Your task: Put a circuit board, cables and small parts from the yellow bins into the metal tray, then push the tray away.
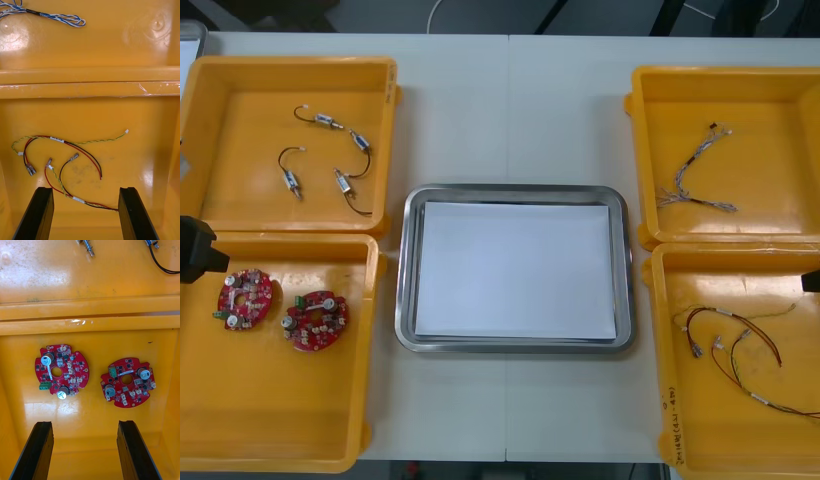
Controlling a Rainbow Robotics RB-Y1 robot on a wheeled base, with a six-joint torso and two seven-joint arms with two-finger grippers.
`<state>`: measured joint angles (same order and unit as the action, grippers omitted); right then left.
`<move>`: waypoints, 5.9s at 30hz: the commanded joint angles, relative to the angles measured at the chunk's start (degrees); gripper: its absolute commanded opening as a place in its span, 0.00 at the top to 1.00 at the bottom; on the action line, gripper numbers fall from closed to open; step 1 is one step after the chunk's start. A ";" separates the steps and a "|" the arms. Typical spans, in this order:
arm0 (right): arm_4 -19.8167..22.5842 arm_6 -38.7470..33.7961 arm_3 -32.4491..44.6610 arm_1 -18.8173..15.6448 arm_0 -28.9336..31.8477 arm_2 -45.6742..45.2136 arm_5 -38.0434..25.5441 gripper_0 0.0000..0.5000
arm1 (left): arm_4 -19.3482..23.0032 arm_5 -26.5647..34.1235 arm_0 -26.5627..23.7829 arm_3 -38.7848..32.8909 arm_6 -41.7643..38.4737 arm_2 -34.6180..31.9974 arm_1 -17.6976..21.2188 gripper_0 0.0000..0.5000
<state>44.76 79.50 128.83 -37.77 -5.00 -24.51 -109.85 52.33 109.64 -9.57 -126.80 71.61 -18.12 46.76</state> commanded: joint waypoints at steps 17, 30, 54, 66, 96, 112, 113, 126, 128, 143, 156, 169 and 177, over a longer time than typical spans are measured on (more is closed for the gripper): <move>-0.38 1.53 1.77 -2.22 0.95 0.87 -0.15 0.00 | 0.40 0.36 1.13 -1.52 0.98 -1.48 2.46 0.00; -0.38 1.53 1.77 -2.22 0.95 0.87 -0.15 0.00 | 0.40 0.36 1.13 -1.52 0.98 -1.48 2.46 0.00; -0.38 1.53 1.77 -2.22 0.95 0.87 -0.15 0.00 | 0.40 0.36 1.13 -1.52 0.98 -1.48 2.46 0.00; -0.38 1.53 1.77 -2.22 0.95 0.87 -0.15 0.00 | 0.40 0.36 1.13 -1.52 0.98 -1.48 2.46 0.00; -0.38 1.53 1.77 -2.22 0.95 0.87 -0.15 0.00 | 0.49 0.36 2.01 -0.73 0.98 -0.16 1.49 0.00; -0.38 1.53 1.77 -2.22 0.95 0.87 -0.15 0.00 | 0.58 0.36 0.69 -0.64 0.98 0.02 1.40 0.00; -0.38 1.53 1.77 -2.22 0.95 0.87 -0.15 0.00 | 0.49 0.36 0.69 -0.55 0.98 0.02 1.40 0.00; -0.38 1.53 1.77 -2.22 0.95 0.87 -0.15 0.00 | 0.40 0.36 0.51 -0.55 0.90 -0.07 1.40 0.00; -0.38 1.53 1.77 -2.22 0.95 0.87 -0.15 0.00 | 0.49 0.36 0.51 -0.55 0.90 -0.07 1.40 0.00; -0.38 1.53 1.77 -2.22 0.95 0.87 -0.15 0.00 | 0.49 0.36 0.43 -0.55 0.98 -0.07 1.32 0.00; -0.73 2.32 1.77 -1.26 2.89 0.08 -0.15 0.00 | 0.49 0.36 3.68 -0.37 0.98 -0.07 1.40 0.00; 1.91 4.70 5.20 -1.26 8.25 -2.56 -0.15 0.00 | 0.67 -6.81 8.69 3.05 1.42 -0.07 1.49 0.00; 2.87 5.31 8.63 -1.26 13.79 -3.00 -0.15 0.00 | 1.19 -10.85 10.71 5.78 2.30 -0.07 1.49 0.00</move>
<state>46.87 83.29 135.00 -37.77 5.62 -25.53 -109.85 52.74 100.62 -1.26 -121.24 71.62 -18.09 46.76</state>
